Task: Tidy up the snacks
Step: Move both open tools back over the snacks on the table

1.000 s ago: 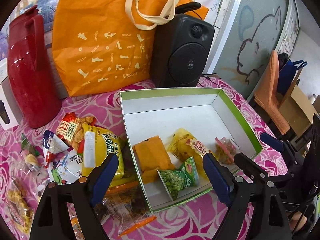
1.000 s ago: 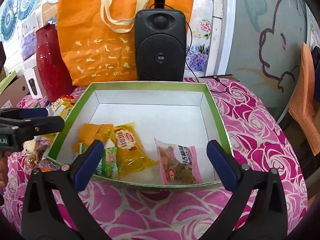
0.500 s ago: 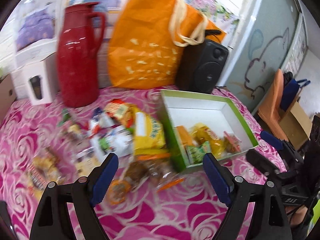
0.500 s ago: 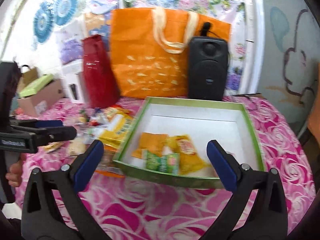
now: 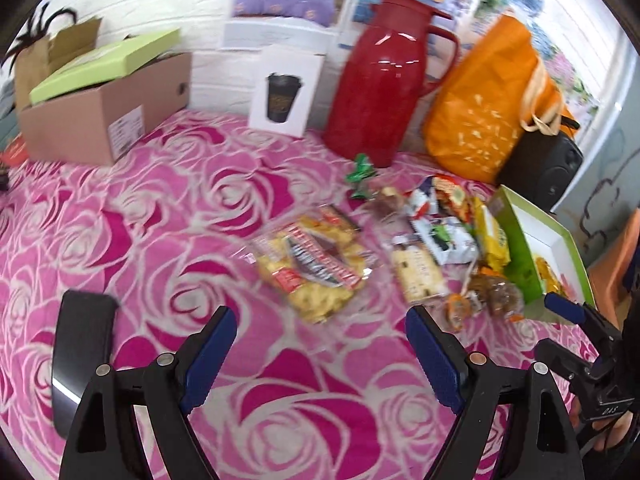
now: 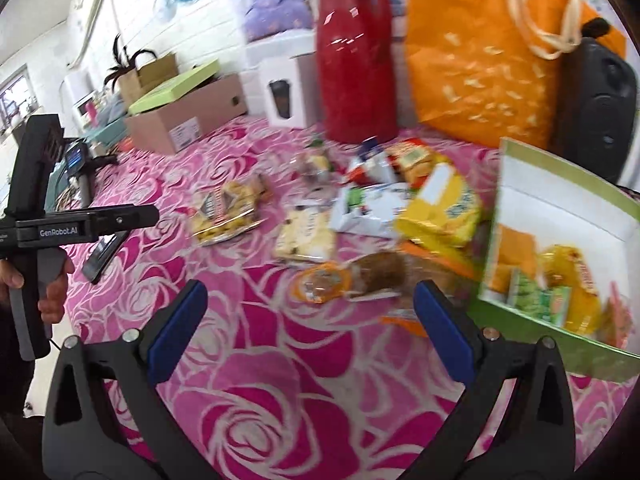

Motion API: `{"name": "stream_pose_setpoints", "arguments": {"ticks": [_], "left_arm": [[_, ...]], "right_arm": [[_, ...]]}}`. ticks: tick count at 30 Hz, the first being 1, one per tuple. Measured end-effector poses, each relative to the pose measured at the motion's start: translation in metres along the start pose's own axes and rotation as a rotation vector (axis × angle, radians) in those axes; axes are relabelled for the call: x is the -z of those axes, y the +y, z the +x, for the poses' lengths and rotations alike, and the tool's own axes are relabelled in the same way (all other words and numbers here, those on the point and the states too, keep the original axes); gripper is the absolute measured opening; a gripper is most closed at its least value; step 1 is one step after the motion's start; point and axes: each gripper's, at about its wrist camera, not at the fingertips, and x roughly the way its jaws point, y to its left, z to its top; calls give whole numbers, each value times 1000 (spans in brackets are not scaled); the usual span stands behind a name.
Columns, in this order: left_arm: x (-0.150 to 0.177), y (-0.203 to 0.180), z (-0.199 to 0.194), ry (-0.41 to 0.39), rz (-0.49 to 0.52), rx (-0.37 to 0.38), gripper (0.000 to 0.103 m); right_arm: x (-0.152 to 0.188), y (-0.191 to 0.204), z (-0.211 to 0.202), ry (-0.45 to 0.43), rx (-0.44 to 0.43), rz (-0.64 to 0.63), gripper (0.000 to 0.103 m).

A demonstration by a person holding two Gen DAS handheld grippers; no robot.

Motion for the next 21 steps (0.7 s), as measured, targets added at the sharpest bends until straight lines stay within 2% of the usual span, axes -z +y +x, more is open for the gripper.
{"name": "stream_pose_setpoints", "arguments": {"ticks": [4,8,9,14,15,16,17,18,19,21], "left_arm": [[5,13,6,22,-38,0,88],[4,15,14,40,-45,15,88],[2,15,17,42,-42,16,88],[-11,14,37,69,-37,31,88],[-14,13,41,71,-34,35,88],[-16,12,45,75,-34,31,88],[-19,12,50,81,-35,28,88],[-21,12,53,86,-37,30,88],[-23,12,58,95,-42,33,88],[-26,12,65,109,-50,34,88]], "right_arm": [[-8,14,29,53,-33,-5,102],[-15,16,65,125,10,5,101],[-17,14,73,136,18,19,97],[-26,6,101,162,46,68,94],[-26,5,107,169,53,78,81],[-26,4,111,172,68,79,54],[-23,2,113,177,92,74,42],[-23,1,111,164,93,75,37],[-20,-1,106,166,80,77,22],[-15,-3,97,173,79,67,13]]}}
